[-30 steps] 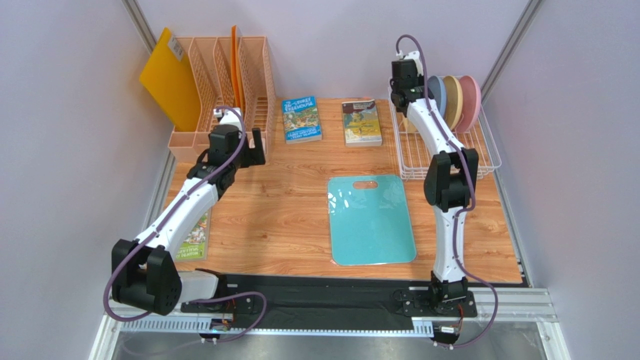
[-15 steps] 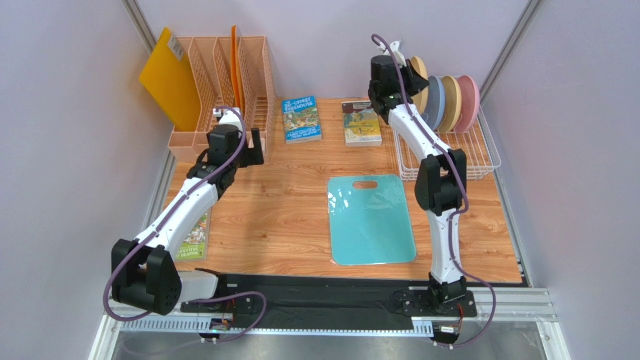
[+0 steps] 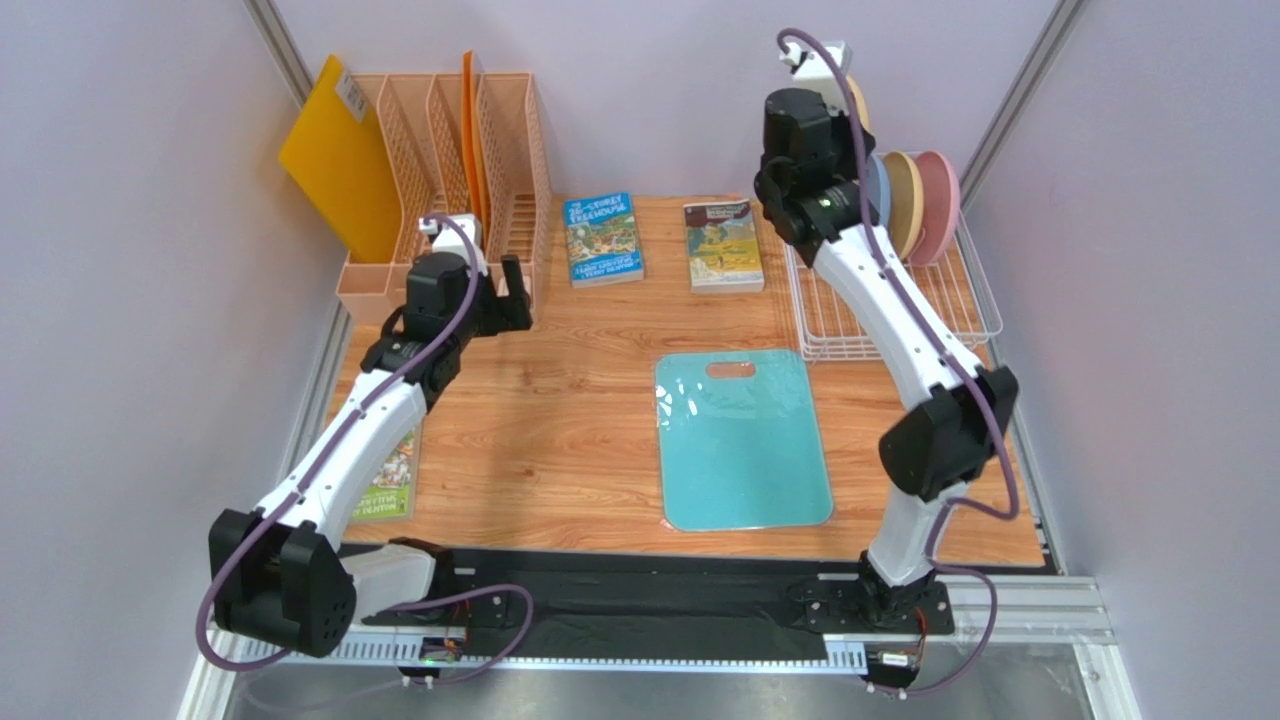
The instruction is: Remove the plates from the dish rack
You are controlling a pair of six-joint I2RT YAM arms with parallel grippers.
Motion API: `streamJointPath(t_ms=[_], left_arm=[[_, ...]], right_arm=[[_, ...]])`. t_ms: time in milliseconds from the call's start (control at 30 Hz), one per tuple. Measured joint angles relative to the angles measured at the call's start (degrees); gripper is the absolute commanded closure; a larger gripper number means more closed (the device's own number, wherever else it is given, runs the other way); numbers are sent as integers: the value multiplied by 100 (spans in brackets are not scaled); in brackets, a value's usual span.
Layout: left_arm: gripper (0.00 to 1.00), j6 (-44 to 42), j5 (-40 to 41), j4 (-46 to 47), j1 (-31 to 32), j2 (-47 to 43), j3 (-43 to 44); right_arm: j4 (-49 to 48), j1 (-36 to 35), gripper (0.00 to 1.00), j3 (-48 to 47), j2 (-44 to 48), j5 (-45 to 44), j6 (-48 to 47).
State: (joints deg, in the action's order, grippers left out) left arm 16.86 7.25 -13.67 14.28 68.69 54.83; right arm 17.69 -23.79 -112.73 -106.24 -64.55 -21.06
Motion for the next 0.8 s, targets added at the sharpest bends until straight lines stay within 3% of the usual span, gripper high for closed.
streamJointPath(t_ms=[167, 433, 600, 800], left_arm=[[7, 343, -955, 424, 0, -155, -269], [8, 1032, -2190, 1252, 0, -170, -767], [11, 1469, -2712, 1853, 72, -129, -1106], [13, 1803, -2944, 2428, 444, 127, -1394]], right_arm=[[1143, -96, 100, 890, 1322, 1202, 1447], [1709, -101, 100, 2949, 2916, 3858, 3263], [1471, -131, 100, 4006, 3099, 5158, 3982], [1143, -256, 100, 4721, 3095, 6083, 4505]])
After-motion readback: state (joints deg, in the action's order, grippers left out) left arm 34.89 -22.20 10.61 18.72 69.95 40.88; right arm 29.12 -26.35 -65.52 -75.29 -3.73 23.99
